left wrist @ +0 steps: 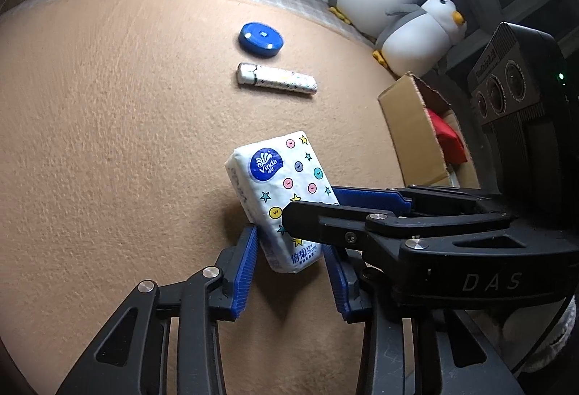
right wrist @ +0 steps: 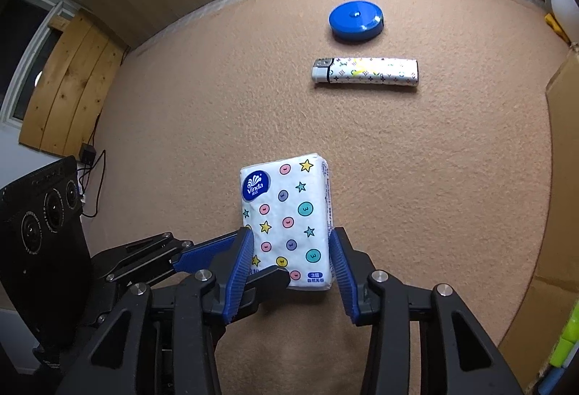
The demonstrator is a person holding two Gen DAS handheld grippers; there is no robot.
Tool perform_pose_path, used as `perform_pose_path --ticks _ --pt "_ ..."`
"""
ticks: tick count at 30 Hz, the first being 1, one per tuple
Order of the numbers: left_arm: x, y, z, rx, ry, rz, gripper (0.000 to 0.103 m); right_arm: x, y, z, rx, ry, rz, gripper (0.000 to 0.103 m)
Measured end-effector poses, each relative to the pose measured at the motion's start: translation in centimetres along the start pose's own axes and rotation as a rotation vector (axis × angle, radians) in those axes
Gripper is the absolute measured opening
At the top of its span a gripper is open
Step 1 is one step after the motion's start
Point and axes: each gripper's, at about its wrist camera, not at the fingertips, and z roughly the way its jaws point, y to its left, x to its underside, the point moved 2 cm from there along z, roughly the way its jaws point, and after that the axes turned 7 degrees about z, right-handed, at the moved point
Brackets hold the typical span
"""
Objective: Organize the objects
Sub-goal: 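Close the left gripper on the tissue pack, then carry the tissue pack into the box and open the left gripper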
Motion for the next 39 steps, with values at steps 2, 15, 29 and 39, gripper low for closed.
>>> perform_pose_path --ticks 2,15,29,39 --pt "0.0 -0.7 -0.6 -0.001 -0.01 0.012 0.04 0.3 0.1 -1.0 -0.004 -0.021 0.001 0.04" --pt "-1.3 -10.5 -3.2 0.051 -0.064 0.218 0.04 3.5 -2.1 -10.4 0.034 -0.233 0.056 0.04" --pt "-1.5 -20.9 2.7 0.17 0.031 0.393 0.04 7.8 -11.3 -16.6 0.092 -0.341 0.247 0.04" --pt "-1.5 -24.5 5.9 0.171 0.067 0.465 0.04 9.4 -15.2 -18.1 0.114 -0.363 0.328 0.04"
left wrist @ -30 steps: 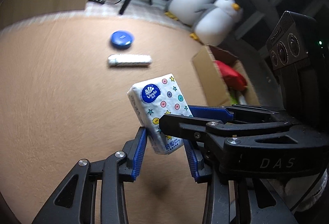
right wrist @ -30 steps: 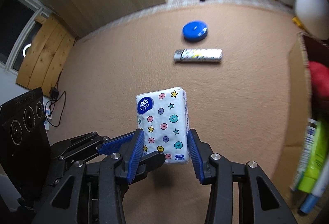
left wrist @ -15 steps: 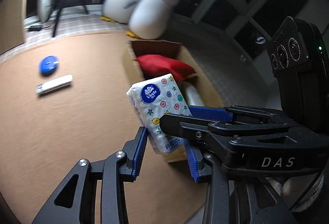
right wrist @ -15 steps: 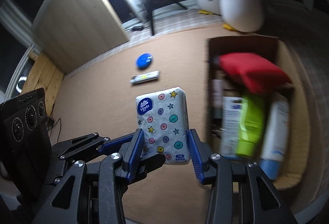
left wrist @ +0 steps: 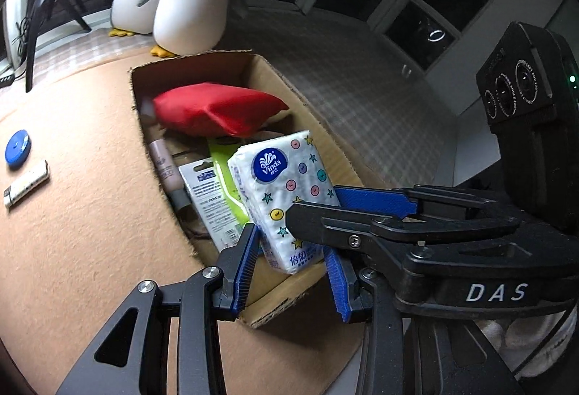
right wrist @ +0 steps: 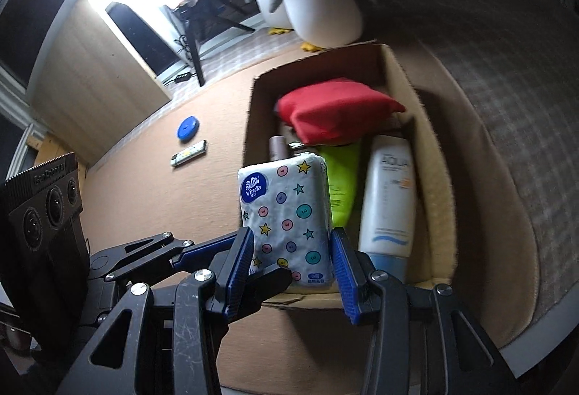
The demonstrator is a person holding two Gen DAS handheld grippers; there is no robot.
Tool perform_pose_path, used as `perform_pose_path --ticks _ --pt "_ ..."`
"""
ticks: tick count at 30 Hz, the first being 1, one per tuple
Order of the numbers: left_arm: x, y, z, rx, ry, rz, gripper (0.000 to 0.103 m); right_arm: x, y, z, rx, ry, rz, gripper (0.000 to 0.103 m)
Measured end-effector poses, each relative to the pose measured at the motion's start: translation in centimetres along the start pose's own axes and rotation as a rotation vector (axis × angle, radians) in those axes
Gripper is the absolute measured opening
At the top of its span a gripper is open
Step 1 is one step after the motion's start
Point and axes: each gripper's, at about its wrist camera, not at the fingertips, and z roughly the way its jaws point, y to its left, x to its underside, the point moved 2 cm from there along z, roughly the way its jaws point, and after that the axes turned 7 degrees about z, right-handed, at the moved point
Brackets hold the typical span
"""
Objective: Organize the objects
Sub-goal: 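Carry the tissue pack into the box and open the left gripper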
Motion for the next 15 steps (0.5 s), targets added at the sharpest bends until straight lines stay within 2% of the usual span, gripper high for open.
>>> perform_pose_path --ticks 2,3,10,15 --pt "-0.1 0.1 0.6 -0.013 0.016 -0.001 0.049 -0.1 -0.3 -0.1 0.008 -0.009 0.0 0.04" --pt "-0.1 0.3 0.7 -0.014 0.016 -0.007 0.05 -0.1 -0.4 -0.2 0.017 -0.014 0.005 0.041" --pt "0.4 1.3 -0.1 -0.031 0.005 -0.019 0.05 -0.1 -0.7 -0.3 0.016 -0.021 0.017 0.041" --pt "1.0 3.4 -1.8 -0.064 -0.01 -0.044 0.05 0.2 0.2 -0.4 0.012 -0.036 0.003 0.042"
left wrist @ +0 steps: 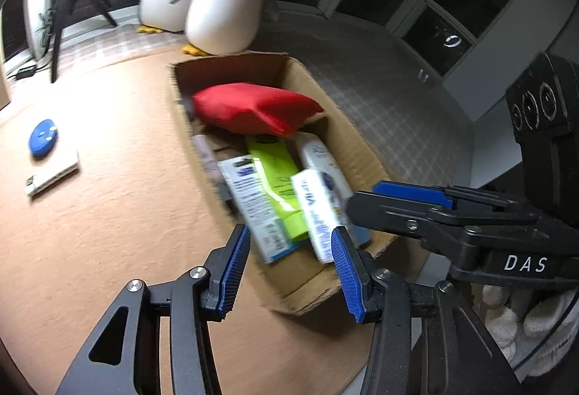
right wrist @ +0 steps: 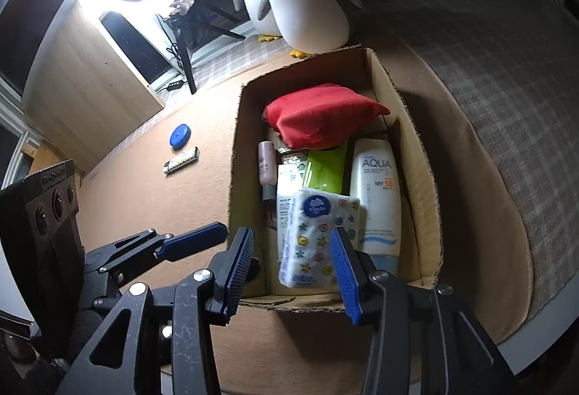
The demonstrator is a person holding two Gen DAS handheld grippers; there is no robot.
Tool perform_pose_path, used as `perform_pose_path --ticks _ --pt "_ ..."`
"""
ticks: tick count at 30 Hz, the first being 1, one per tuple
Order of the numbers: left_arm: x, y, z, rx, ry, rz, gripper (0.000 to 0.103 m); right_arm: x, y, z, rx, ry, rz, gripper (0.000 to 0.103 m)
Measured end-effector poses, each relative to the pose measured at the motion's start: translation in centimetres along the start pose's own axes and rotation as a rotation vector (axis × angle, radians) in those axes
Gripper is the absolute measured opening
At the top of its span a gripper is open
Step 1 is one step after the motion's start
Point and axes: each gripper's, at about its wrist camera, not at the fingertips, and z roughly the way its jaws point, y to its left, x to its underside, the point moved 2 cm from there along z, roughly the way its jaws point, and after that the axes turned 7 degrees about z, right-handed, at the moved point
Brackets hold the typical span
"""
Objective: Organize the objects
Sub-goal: 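Carry the tissue pack into the box and open the left gripper, then move the left gripper to the patterned lighter on the carpet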
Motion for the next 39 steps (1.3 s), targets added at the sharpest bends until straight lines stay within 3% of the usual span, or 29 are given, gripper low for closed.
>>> perform_pose_path --ticks 16,26,32,39 --pt "2.5 12.1 -7.5 -0.128 -0.086 -0.197 0.05 2.7 5.8 0.8 -0.085 0.007 -0.032 0.044" --pt "1.7 19.8 -12.1 -0.242 -0.154 -0.291 0.05 4.4 9.1 0.9 -0.101 0.016 -0.067 0.047" --pt "0.7 23.0 -10.9 -0.267 -0.132 -0.317 0.05 4.8 9.4 1.2 -0.101 0.024 -0.053 0.047" --pt "-0.6 23.0 -7.0 -0.259 -0.078 -0.262 0.05 5.0 9.7 1.3 -0.092 0.025 -0.052 0.047"
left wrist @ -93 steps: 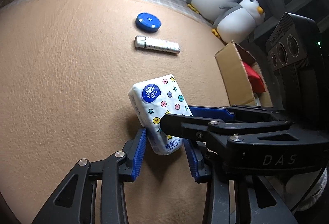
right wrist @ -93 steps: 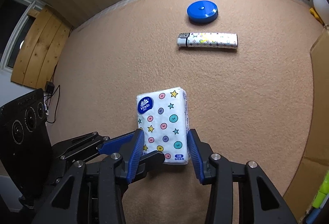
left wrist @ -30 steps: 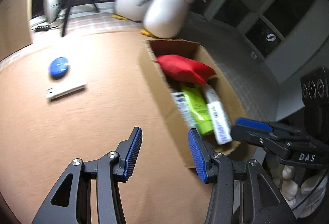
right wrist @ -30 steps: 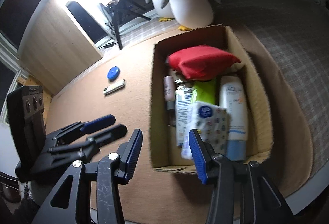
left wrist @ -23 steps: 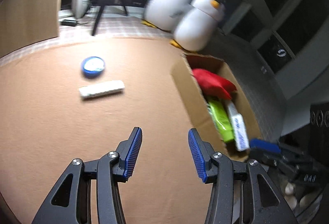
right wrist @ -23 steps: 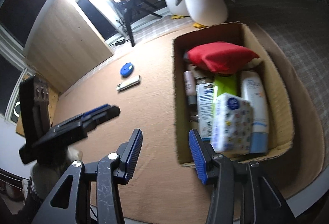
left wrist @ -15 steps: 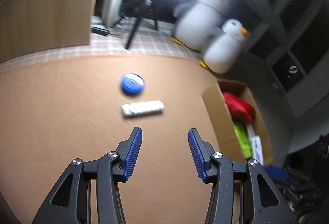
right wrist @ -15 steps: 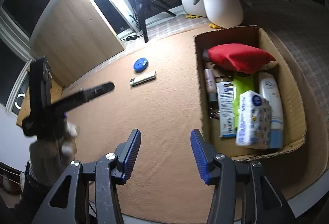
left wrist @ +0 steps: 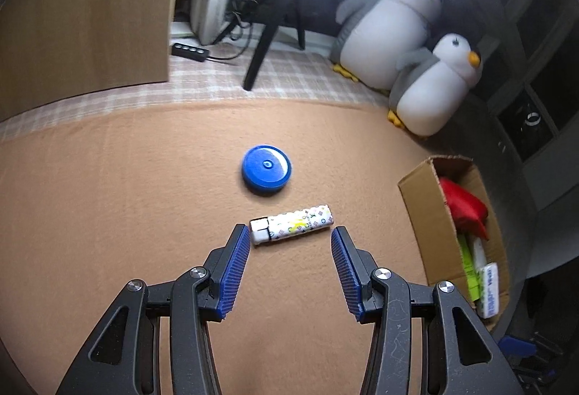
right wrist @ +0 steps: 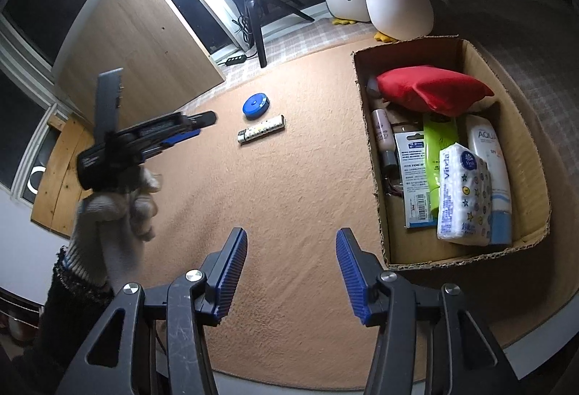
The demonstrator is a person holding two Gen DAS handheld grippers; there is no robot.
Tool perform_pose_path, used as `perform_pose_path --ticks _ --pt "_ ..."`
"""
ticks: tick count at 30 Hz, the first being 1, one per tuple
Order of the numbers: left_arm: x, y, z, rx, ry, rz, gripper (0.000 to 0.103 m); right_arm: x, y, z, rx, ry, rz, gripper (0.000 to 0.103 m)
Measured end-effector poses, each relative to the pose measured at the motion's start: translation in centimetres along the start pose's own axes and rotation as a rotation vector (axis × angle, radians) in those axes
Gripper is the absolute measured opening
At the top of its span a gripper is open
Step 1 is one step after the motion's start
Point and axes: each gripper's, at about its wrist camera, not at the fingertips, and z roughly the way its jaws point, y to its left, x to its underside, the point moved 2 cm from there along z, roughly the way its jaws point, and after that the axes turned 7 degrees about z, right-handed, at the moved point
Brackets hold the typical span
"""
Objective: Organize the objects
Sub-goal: 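Move the left gripper to the patterned lighter on the carpet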
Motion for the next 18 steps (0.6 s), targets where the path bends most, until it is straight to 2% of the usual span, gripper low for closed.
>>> perform_pose_path --ticks 18 --pt "-2.4 -1.8 8.0 0.012 0.127 0.065 0.05 1.1 -2.4 -0.1 0.029 0.02 0.064 0.047"
